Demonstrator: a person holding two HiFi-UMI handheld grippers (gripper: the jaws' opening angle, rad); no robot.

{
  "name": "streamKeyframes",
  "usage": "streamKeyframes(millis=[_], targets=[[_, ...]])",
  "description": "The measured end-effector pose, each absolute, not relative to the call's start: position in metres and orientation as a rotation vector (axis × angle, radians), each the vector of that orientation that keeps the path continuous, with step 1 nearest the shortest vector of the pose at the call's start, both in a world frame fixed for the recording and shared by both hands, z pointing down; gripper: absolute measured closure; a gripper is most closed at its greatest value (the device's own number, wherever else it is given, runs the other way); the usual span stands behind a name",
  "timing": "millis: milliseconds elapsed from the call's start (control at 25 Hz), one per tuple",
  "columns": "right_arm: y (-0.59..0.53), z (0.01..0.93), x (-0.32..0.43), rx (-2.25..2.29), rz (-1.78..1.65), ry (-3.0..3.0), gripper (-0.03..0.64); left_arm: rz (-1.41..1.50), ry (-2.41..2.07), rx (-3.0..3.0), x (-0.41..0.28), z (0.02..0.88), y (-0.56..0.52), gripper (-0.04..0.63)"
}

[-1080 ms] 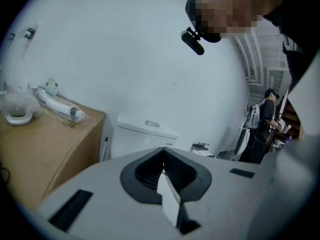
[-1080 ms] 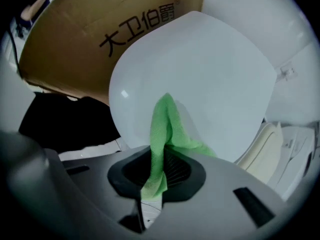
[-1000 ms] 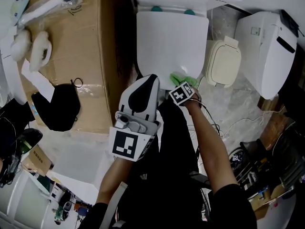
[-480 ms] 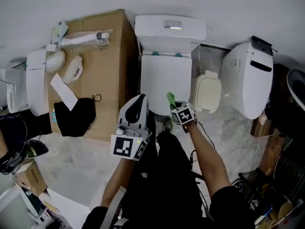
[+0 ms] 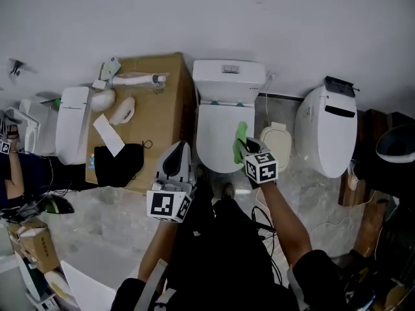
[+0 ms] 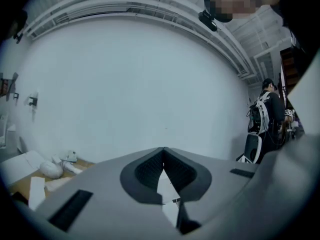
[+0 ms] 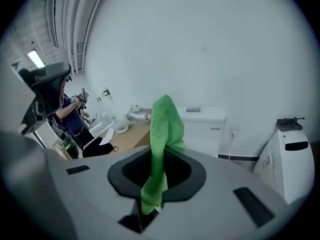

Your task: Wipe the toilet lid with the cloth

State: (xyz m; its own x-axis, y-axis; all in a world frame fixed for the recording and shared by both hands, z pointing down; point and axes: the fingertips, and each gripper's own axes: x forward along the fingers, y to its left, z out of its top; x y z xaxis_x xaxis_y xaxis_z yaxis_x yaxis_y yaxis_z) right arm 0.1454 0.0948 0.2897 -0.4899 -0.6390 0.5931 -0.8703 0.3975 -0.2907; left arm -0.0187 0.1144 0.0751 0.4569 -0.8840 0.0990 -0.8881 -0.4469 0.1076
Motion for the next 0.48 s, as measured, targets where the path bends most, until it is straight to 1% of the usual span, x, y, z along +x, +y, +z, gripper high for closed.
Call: streamKeyframes(millis=[320, 480], targets=[[0.102, 0.152, 0.151, 1.549, 0.691, -2.435, 0.561, 0.013, -1.503, 2.615, -0.031, 0.028, 0.117, 0.586], [0.110, 0.105, 0.148, 1.618, 0.616, -2.477, 0.561, -0.004, -1.441, 2.658, -0.028, 0.008, 0.115, 0.586]])
